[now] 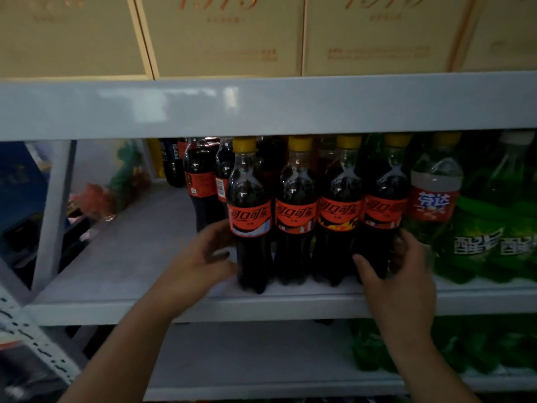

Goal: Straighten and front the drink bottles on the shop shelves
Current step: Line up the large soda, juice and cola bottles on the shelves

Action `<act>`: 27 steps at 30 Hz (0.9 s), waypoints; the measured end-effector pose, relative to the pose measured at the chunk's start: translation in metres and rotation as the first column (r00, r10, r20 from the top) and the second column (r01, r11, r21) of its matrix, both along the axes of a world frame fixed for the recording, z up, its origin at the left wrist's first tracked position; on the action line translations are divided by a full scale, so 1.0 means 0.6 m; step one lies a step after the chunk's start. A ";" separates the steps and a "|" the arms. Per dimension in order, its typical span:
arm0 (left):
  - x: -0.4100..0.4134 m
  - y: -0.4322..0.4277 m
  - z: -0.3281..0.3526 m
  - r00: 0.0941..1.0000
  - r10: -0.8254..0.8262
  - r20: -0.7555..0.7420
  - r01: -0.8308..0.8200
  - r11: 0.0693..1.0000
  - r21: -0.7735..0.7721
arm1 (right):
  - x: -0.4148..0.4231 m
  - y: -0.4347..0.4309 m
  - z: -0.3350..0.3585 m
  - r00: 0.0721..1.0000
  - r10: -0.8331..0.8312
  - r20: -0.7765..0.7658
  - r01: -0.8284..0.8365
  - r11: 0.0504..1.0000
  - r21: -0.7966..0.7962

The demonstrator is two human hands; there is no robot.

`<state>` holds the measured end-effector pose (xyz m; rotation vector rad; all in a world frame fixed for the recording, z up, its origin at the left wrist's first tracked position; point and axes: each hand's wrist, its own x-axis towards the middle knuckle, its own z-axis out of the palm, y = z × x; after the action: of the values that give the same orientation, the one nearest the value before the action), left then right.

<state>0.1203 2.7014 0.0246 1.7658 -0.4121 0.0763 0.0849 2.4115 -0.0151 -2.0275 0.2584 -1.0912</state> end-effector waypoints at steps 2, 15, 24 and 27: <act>0.020 0.024 0.013 0.950 0.299 0.093 -0.294 0.954 -0.062 | 0.001 -0.001 0.001 1.000 0.010 -0.004 -0.010 0.999 0.036; 0.141 0.062 0.026 0.952 0.306 -0.019 -0.305 0.952 0.021 | -0.006 -0.011 0.013 0.998 0.061 0.000 -0.061 0.994 0.095; 0.054 0.075 0.011 0.969 0.247 -0.001 -0.245 0.962 -0.117 | -0.011 -0.011 0.012 0.996 0.077 0.044 -0.080 0.994 0.080; 0.045 0.055 0.008 0.982 0.190 -0.008 -0.189 0.975 -0.118 | -0.020 -0.010 0.012 0.990 0.057 0.128 -0.059 0.998 0.016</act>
<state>0.1474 2.7344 0.0293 1.6837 -0.2355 0.2348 0.0727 2.4055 -0.0080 -1.9271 0.1434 -1.1714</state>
